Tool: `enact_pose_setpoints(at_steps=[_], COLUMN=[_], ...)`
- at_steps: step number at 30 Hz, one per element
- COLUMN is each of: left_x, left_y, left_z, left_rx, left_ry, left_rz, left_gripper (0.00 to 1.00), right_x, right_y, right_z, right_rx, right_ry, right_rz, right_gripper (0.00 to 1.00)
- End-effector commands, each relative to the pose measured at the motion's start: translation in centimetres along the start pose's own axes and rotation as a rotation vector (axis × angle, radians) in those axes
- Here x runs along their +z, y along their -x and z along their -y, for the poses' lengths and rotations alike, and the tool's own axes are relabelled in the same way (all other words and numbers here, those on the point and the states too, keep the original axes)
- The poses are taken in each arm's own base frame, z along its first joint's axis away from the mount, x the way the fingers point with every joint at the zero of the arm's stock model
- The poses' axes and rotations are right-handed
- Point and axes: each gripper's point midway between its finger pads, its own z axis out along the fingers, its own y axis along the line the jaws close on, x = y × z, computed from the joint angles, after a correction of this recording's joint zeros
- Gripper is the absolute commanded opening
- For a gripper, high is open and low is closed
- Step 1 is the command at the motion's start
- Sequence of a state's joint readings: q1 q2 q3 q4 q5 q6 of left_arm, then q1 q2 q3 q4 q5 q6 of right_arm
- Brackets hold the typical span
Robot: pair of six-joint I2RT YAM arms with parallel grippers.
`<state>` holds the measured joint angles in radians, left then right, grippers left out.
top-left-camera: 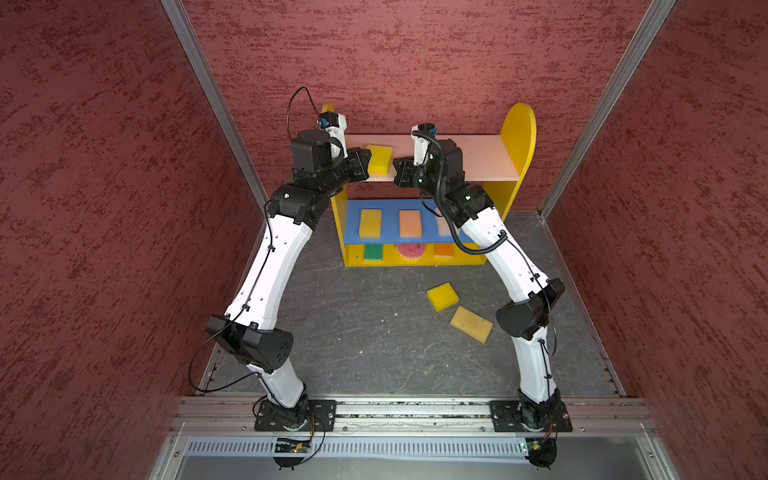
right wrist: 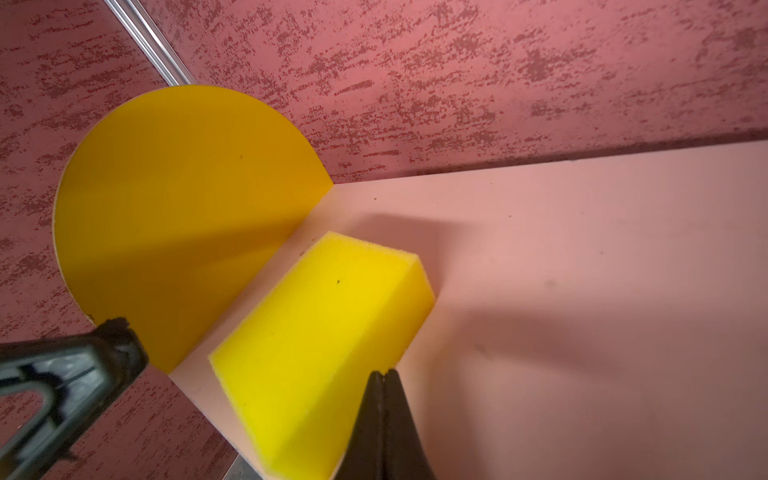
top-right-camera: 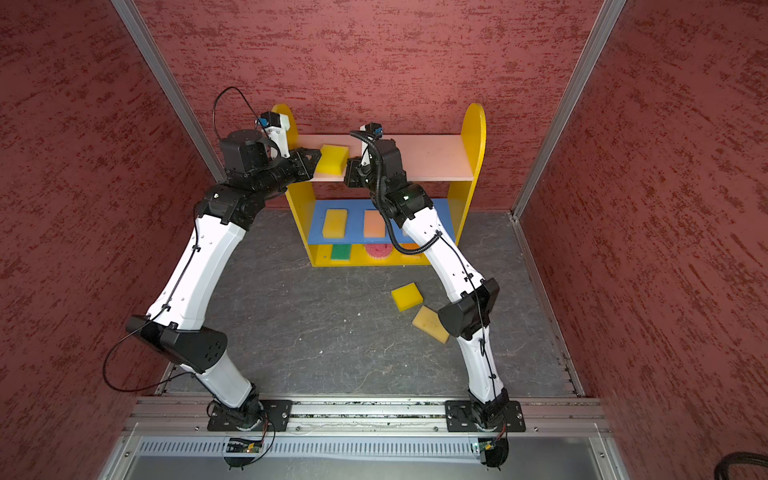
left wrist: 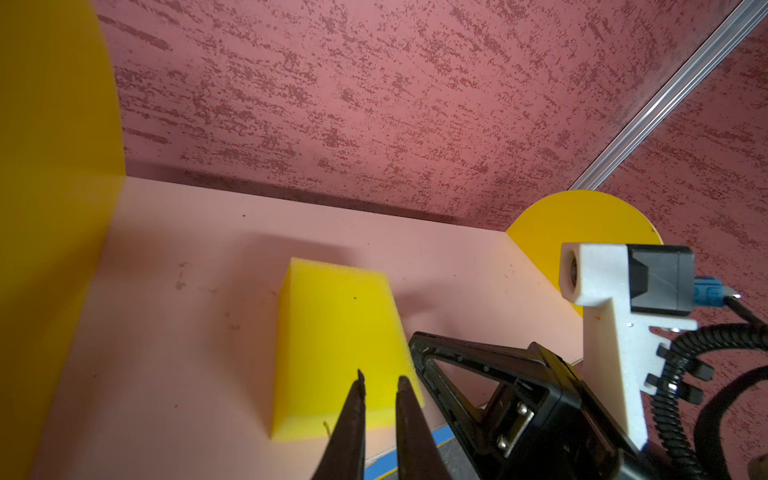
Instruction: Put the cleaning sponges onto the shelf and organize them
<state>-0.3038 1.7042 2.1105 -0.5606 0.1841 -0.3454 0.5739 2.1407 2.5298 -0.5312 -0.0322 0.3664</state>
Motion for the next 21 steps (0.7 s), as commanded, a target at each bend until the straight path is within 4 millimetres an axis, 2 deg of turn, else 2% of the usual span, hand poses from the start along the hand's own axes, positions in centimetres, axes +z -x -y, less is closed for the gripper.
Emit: enact_pose_setpoints(at_steps=[1, 14, 21], left_x=[1.0, 2.2, 1.5], left_y=[-0.3, -0.6, -0.9], left_z=[-0.2, 0.0, 0.1], left_rx=[-0.014, -0.044, -0.057], left_ry=[-0.014, -0.039, -0.037], left_rz=[-0.004, -0.026, -0.031], left_gripper=[0.16, 0.16, 0.16], right_x=[-0.8, 1.5, 2.7], right_y=[1.2, 1.5, 1.5], right_z=[0.1, 1.2, 0.3], right_rx=[0.003, -0.007, -0.002], right_ry=[-0.006, -0.016, 0.071], right_rz=[0.025, 0.085, 0.096], right_gripper=[0.02, 0.03, 0.01])
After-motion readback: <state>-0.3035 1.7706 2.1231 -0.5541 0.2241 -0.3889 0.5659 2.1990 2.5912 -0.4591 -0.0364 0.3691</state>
